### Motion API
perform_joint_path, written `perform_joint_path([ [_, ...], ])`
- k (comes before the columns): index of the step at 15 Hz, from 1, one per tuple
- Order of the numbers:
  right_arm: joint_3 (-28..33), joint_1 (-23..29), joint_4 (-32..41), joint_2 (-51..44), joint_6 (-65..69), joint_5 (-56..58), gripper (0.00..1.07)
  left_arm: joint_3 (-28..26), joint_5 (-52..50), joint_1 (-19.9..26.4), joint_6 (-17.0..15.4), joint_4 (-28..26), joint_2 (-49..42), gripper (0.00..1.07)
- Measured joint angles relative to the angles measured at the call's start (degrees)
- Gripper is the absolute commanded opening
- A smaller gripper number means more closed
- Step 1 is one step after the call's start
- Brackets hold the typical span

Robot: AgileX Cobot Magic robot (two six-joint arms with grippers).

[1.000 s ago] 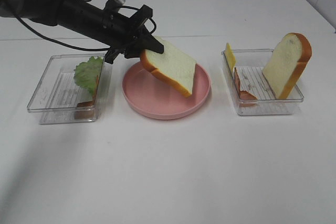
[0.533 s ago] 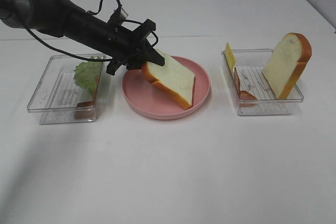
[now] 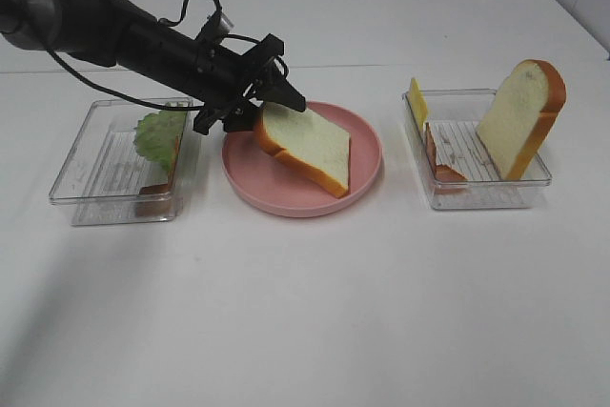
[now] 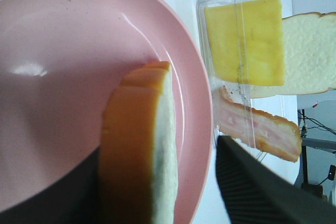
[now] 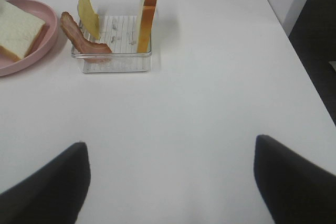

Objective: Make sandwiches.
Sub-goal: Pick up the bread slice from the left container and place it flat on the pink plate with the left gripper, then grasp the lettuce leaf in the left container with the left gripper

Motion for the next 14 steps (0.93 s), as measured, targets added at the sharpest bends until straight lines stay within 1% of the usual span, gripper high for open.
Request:
perform_joint_path([
  [1, 0.00, 0.00, 0.00, 0.00, 0.00, 0.00, 0.81, -0.17, -0.17, 0.00, 0.69, 1.38, -0.23, 0.73],
  [4, 0.00, 0.00, 0.00, 0.00, 0.00, 0.00, 0.81, -2.64, -0.11, 0.00, 1.15, 5.33, -0.34, 0.73],
  [6, 0.00, 0.00, 0.00, 0.00, 0.00, 0.00, 0.81, -6.13, 1.32, 0.00, -0.29, 10.54, -0.34, 0.73],
  [7, 0.00, 0.00, 0.00, 0.00, 0.00, 0.00, 0.81, -9.34, 3.90, 0.00, -3.90, 16.04, -0.40, 0.73],
  [8, 0.00, 0.00, 0.00, 0.00, 0.00, 0.00, 0.81, -10.37, 4.93, 0.00, -5.39, 18.05, -0.52, 0.73],
  [9, 0.00, 0.00, 0.00, 0.00, 0.00, 0.00, 0.81, -12.32, 6.76, 0.00, -8.02, 21.60, -0.52, 0.73],
  [10, 0.00, 0.00, 0.00, 0.00, 0.00, 0.00, 0.81, -15.70, 10.03, 0.00, -11.69, 27.22, -0.52, 0.73],
  [12, 0.00, 0.00, 0.00, 0.00, 0.00, 0.00, 0.81, -21.89, 13.75, 0.00, -15.76, 33.06, -0.63, 0.73],
  [13, 0.00, 0.00, 0.00, 0.00, 0.00, 0.00, 0.81, -22.98, 14.38, 0.00, -16.50, 33.86, -0.63, 0.73],
  [14, 0.00, 0.00, 0.00, 0.00, 0.00, 0.00, 0.81, -25.67, 16.16, 0.00, -18.45, 36.10, -0.69, 0.73],
])
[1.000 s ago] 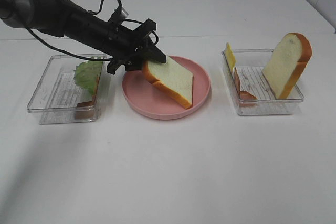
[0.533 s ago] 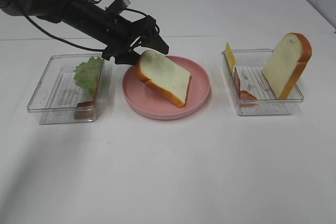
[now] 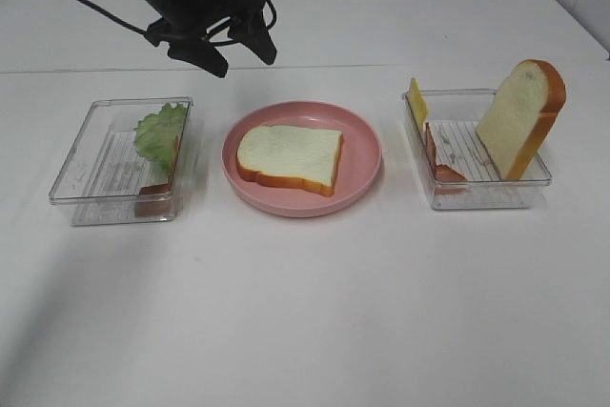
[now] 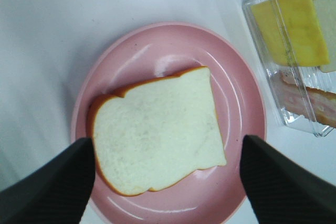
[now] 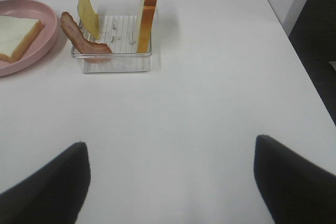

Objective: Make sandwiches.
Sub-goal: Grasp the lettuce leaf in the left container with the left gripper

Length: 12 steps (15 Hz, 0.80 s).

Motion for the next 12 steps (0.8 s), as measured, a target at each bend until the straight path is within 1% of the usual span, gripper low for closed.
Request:
perform_joint_path([
  [1, 0.00, 0.00, 0.00, 0.00, 0.00, 0.00, 0.81, -2.58, 2.41, 0.00, -2.46, 3.09, 0.00, 0.73],
  [2, 0.00, 0.00, 0.00, 0.00, 0.00, 0.00, 0.81, -5.67, 5.04, 0.00, -6.53, 8.71, -0.06, 0.73],
  [3, 0.00, 0.00, 0.00, 0.00, 0.00, 0.00, 0.81, -6.42, 5.27, 0.00, -7.39, 10.37, -0.06, 0.73],
  [4, 0.00, 0.00, 0.00, 0.00, 0.00, 0.00, 0.81, -7.56, 5.33, 0.23, -9.97, 14.15, -0.40, 0.73],
  [5, 0.00, 0.00, 0.00, 0.00, 0.00, 0.00, 0.81, -7.85, 5.56, 0.63, -11.46, 16.79, -0.74, 0.73],
  [6, 0.00, 0.00, 0.00, 0.00, 0.00, 0.00, 0.81, -7.91, 5.61, 1.38, -12.26, 17.88, -0.97, 0.73],
  [8, 0.00, 0.00, 0.00, 0.00, 0.00, 0.00, 0.81, -7.85, 5.67, 3.21, -13.06, 18.05, -1.15, 0.73],
  [9, 0.00, 0.00, 0.00, 0.00, 0.00, 0.00, 0.81, -5.79, 5.67, 5.10, -13.18, 17.99, -2.46, 0.73],
  [11, 0.00, 0.00, 0.00, 0.00, 0.00, 0.00, 0.81, -1.38, 5.67, 6.99, -13.24, 17.99, -5.56, 0.73],
  [12, 0.00, 0.00, 0.00, 0.00, 0.00, 0.00, 0.81, 1.95, 5.67, 8.08, -13.24, 18.05, -7.45, 0.73],
])
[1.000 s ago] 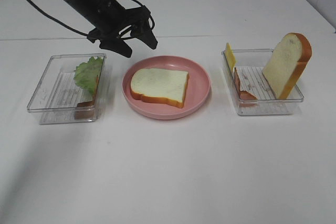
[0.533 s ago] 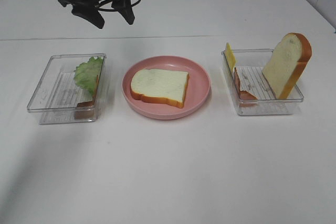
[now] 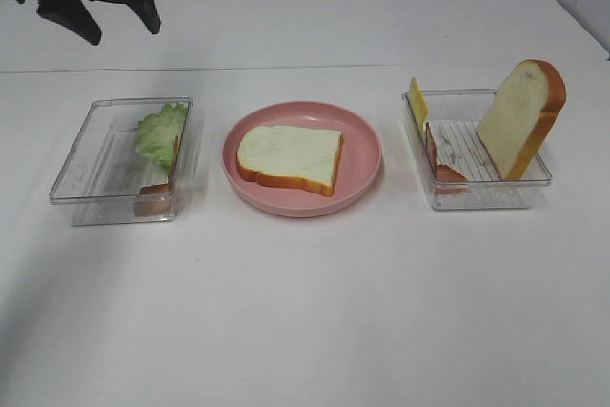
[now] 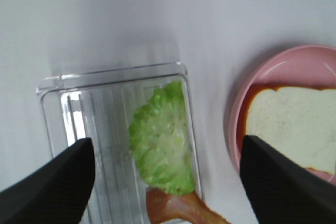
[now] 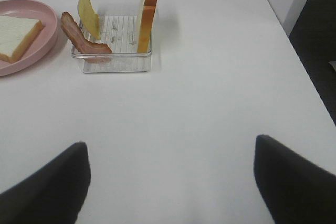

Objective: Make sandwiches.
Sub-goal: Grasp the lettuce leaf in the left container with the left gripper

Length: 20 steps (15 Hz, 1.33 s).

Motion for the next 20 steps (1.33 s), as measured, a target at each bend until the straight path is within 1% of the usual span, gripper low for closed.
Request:
perform_joint_path([
  [2, 0.00, 0.00, 0.00, 0.00, 0.00, 0.00, 0.81, 6.82, 0.11, 1.26, 0.00, 0.00, -3.27, 0.73],
  [3, 0.00, 0.00, 0.00, 0.00, 0.00, 0.00, 0.81, 9.17, 0.11, 1.43, 0.00, 0.00, -3.84, 0.73],
  [5, 0.00, 0.00, 0.00, 0.00, 0.00, 0.00, 0.81, 13.12, 0.34, 1.43, 0.00, 0.00, -3.15, 0.73],
  [6, 0.00, 0.00, 0.00, 0.00, 0.00, 0.00, 0.81, 13.98, 0.57, 1.43, 0.00, 0.00, -2.29, 0.73],
  [9, 0.00, 0.00, 0.00, 0.00, 0.00, 0.00, 0.81, 14.32, -0.97, 1.43, 0.00, -0.17, 1.26, 0.73],
  [12, 0.00, 0.00, 0.00, 0.00, 0.00, 0.00, 0.81, 14.38, -5.04, 1.43, 0.00, -2.46, 3.95, 0.71],
  [14, 0.00, 0.00, 0.00, 0.00, 0.00, 0.00, 0.81, 14.38, -8.77, 1.43, 0.23, -5.79, 5.27, 0.66],
  [15, 0.00, 0.00, 0.00, 0.00, 0.00, 0.00, 0.81, 14.38, -10.20, 1.43, 0.46, -6.59, 5.44, 0.64],
  [18, 0.00, 0.00, 0.00, 0.00, 0.00, 0.00, 0.81, 14.44, -12.61, 1.43, 0.63, -8.19, 5.67, 0.57],
  [20, 0.00, 0.00, 0.00, 0.00, 0.00, 0.00, 0.81, 14.44, -12.83, 1.43, 0.69, -8.77, 6.82, 0.56],
])
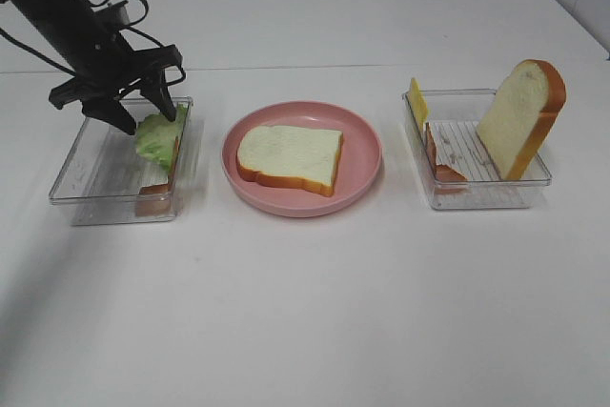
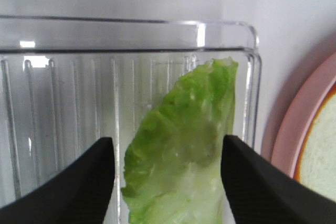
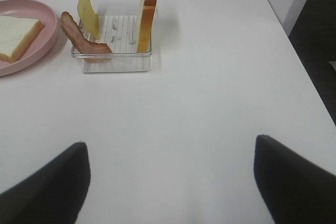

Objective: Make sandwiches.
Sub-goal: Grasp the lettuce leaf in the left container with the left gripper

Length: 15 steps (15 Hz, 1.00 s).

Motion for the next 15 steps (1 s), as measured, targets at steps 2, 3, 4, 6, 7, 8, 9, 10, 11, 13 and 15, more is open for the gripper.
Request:
perform_joint_path([
  [2, 0.00, 0.00, 0.00, 0.00, 0.00, 0.00, 0.81, 0.00, 0.00, 0.00, 0.00, -0.46, 1.38, 0.52],
  [3, 0.00, 0.00, 0.00, 0.00, 0.00, 0.00, 0.81, 0.00, 0.06, 0.00, 0.00, -0.86, 1.49, 0.35],
  [4, 0.00, 0.00, 0.00, 0.00, 0.00, 0.00, 0.81, -0.06, 0.00, 0.00, 0.00, -1.03, 1.43, 0.26],
  [6, 0.00, 0.00, 0.00, 0.00, 0.00, 0.00, 0.81, -0.06, -0.06, 0.00, 0.11, -1.32, 1.26, 0.18],
  [7, 0.00, 0.00, 0.00, 0.00, 0.00, 0.00, 0.81, -0.06, -0.06, 0.00, 0.11, -1.43, 1.20, 0.14],
  [8, 0.00, 0.00, 0.00, 0.00, 0.00, 0.00, 0.81, -0.06, -0.06, 0.00, 0.11, -1.49, 1.20, 0.08],
  [9, 0.00, 0.00, 0.00, 0.00, 0.00, 0.00, 0.81, -0.06, -0.06, 0.00, 0.11, -1.66, 1.20, 0.06],
  [10, 0.00, 0.00, 0.00, 0.00, 0.00, 0.00, 0.81, -0.06, 0.11, 0.00, 0.17, -1.89, 1.15, 0.00],
  [11, 0.00, 0.00, 0.00, 0.00, 0.00, 0.00, 0.81, -0.06, 0.17, 0.00, 0.40, -2.06, 0.97, 0.00],
  [13, 0.00, 0.00, 0.00, 0.00, 0.00, 0.00, 0.81, -0.06, 0.17, 0.00, 1.09, -2.12, -0.80, 0.00],
  [15, 0.00, 0.00, 0.00, 0.00, 0.00, 0.00, 0.81, -0.40, 0.46, 0.00, 1.32, -2.18, -2.86, 0.00],
])
